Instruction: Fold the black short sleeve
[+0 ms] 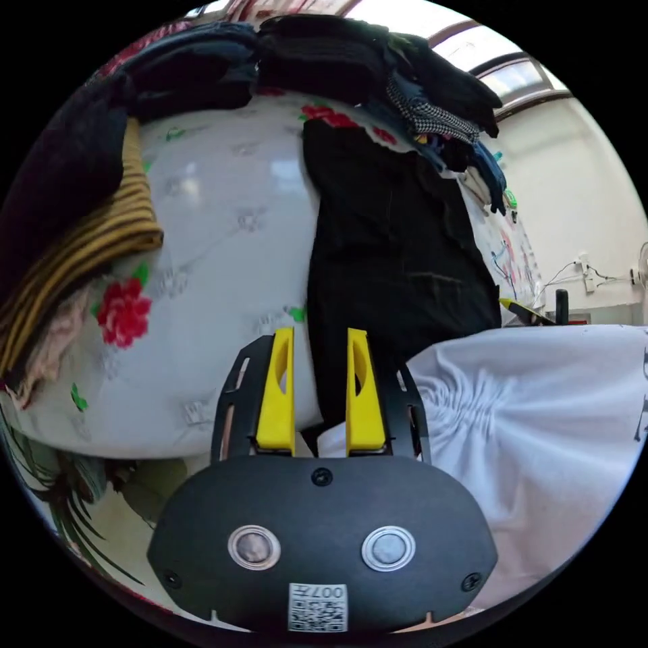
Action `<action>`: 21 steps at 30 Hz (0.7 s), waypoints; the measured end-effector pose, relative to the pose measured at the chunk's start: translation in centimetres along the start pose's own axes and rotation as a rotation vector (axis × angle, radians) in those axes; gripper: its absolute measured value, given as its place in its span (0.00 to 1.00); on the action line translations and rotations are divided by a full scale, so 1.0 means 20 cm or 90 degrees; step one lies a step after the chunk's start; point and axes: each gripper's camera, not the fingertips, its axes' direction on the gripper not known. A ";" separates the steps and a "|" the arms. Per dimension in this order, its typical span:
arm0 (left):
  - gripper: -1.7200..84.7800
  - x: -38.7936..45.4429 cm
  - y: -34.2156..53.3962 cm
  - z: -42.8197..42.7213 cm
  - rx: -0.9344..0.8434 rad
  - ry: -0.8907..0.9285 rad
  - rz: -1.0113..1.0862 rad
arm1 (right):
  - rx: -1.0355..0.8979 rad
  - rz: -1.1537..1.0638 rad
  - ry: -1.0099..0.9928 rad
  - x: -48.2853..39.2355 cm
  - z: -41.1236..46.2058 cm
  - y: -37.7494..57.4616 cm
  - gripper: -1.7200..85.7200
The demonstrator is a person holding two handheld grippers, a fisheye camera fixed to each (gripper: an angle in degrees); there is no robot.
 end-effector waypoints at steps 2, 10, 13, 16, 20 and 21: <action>0.16 0.02 0.10 0.04 -0.034 0.011 -0.023 | -0.038 0.034 0.003 0.06 0.01 0.11 0.12; 0.13 0.41 0.10 0.08 -0.102 -0.246 0.186 | -0.153 -0.022 0.051 0.05 0.07 0.01 0.11; 0.13 0.43 0.10 0.04 -0.103 -0.263 0.188 | -0.153 -0.054 0.108 0.06 0.00 -0.04 0.12; 0.13 0.33 0.10 -0.03 -0.096 -0.220 0.129 | -0.150 0.001 0.030 0.18 -0.06 -0.05 0.12; 0.13 0.27 0.08 -0.09 -0.107 -0.207 0.133 | -0.198 0.009 -0.038 0.26 -0.01 -0.07 0.10; 0.13 0.27 0.07 -0.10 -0.114 -0.210 0.137 | -0.204 0.006 -0.046 0.27 -0.01 -0.09 0.09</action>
